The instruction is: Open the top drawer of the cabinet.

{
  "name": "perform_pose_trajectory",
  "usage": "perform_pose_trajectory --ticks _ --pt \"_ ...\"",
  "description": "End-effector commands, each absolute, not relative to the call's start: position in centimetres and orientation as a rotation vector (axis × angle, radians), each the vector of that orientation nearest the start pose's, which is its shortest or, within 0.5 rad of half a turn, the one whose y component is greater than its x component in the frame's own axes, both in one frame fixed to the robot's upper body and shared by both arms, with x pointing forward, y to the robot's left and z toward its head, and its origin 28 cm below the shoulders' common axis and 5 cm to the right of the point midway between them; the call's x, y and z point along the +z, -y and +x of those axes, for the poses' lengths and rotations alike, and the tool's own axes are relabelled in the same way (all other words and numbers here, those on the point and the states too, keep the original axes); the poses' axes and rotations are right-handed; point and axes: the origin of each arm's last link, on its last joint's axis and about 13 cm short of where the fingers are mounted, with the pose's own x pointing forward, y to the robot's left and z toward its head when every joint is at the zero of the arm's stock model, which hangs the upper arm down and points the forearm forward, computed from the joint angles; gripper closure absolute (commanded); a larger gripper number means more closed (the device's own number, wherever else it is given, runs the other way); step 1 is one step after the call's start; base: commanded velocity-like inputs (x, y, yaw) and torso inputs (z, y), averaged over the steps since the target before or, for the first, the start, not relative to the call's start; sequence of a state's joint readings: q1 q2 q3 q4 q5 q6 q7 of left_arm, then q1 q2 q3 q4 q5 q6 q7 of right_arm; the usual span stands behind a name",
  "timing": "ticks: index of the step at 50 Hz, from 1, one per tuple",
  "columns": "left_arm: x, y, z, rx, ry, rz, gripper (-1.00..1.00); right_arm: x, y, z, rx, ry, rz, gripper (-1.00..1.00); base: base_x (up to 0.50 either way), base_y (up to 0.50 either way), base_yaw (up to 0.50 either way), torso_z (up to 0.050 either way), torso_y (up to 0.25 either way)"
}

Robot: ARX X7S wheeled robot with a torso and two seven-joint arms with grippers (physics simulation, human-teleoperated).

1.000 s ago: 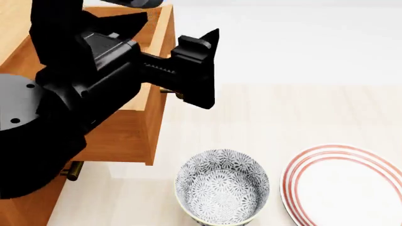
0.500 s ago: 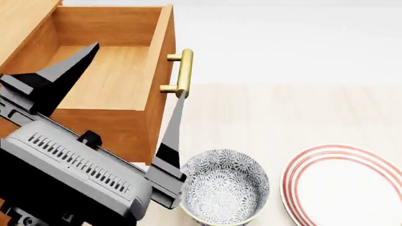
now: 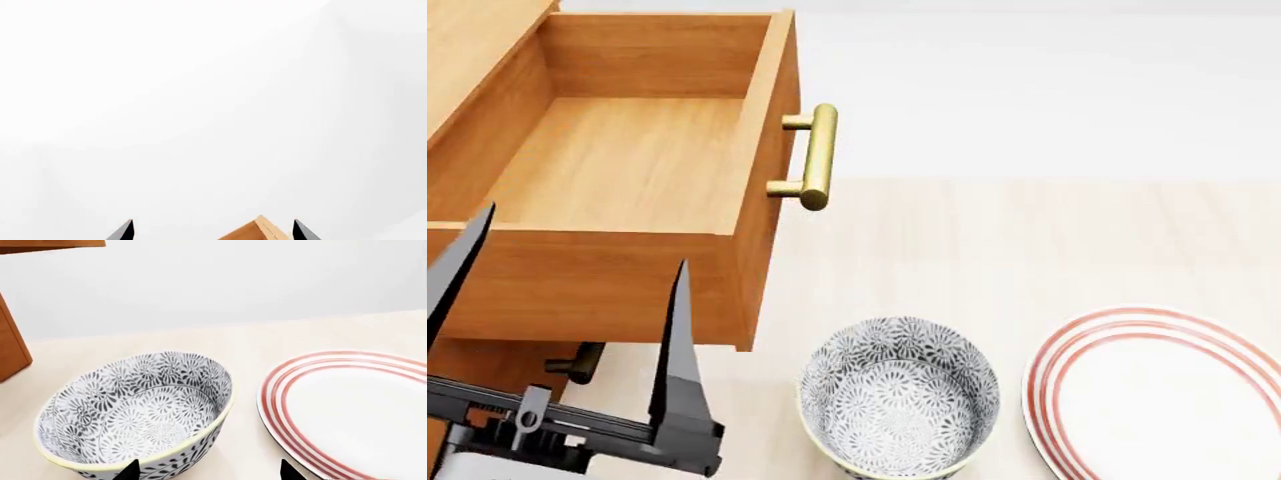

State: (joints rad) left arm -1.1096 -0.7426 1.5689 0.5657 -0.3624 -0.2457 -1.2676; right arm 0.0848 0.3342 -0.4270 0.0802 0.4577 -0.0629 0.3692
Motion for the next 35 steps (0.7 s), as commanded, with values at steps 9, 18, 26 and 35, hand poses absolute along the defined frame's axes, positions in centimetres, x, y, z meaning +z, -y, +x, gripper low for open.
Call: perform_pose_trajectory --ticks 9,18,26,35 --pt "11.0 -19.6 22.0 0.047 0.782 0.475 -1.00 2.2 9.8 21.4 0.001 0.144 0.134 -1.00 0.00 0.00 0.00 0.000 0.000" --pt "9.5 -21.5 21.8 0.174 0.850 0.472 -1.00 3.9 10.1 21.0 -0.018 0.395 0.193 -1.00 0.00 0.00 0.00 0.000 0.000" --pt "10.7 -23.2 21.7 0.396 0.950 0.450 -1.00 6.0 10.9 20.8 -0.134 0.679 0.198 -1.00 0.00 0.00 0.00 0.000 0.000" --pt "12.8 -25.7 21.9 0.688 1.036 0.434 -1.00 7.8 12.9 21.7 -0.362 0.827 0.221 -1.00 0.00 0.00 0.00 0.000 0.000"
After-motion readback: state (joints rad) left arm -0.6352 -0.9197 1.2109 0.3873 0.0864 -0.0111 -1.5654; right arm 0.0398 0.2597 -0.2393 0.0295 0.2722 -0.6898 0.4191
